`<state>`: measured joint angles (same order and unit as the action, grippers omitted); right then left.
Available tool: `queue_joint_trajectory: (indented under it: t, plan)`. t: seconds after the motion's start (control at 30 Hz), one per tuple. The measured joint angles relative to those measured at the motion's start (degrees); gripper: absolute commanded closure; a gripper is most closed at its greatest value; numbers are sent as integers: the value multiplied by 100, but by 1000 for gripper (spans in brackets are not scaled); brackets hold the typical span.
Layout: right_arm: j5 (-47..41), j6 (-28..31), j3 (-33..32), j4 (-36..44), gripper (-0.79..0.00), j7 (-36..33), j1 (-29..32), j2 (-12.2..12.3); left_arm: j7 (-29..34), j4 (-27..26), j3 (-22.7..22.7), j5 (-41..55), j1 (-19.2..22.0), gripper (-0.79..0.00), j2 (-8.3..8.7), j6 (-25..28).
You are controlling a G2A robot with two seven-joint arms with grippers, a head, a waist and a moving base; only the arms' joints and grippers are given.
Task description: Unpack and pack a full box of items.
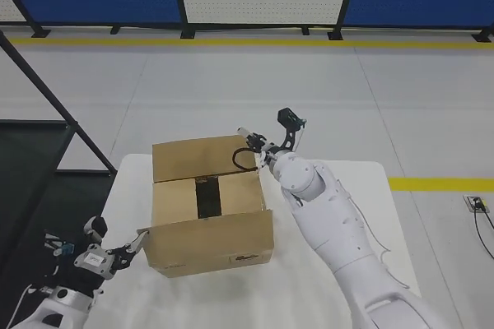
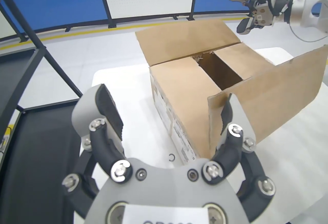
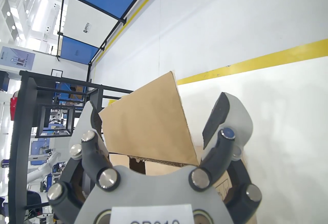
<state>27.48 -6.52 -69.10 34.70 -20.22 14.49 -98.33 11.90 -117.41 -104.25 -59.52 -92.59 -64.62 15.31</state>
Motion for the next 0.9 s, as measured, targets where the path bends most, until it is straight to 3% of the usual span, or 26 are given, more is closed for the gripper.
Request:
queue_joint_trajectory:
  t: [0.4,0.9]
  plan:
    - [-551,1379,-141,-1251,-785,-1309,-683,46,199,206,37,-16,156,-785,8,-60]
    - [-1211,2907,-507,-1058,-785,-2809,-644,335,279,349,-27,-37,178,-785,17,-83]
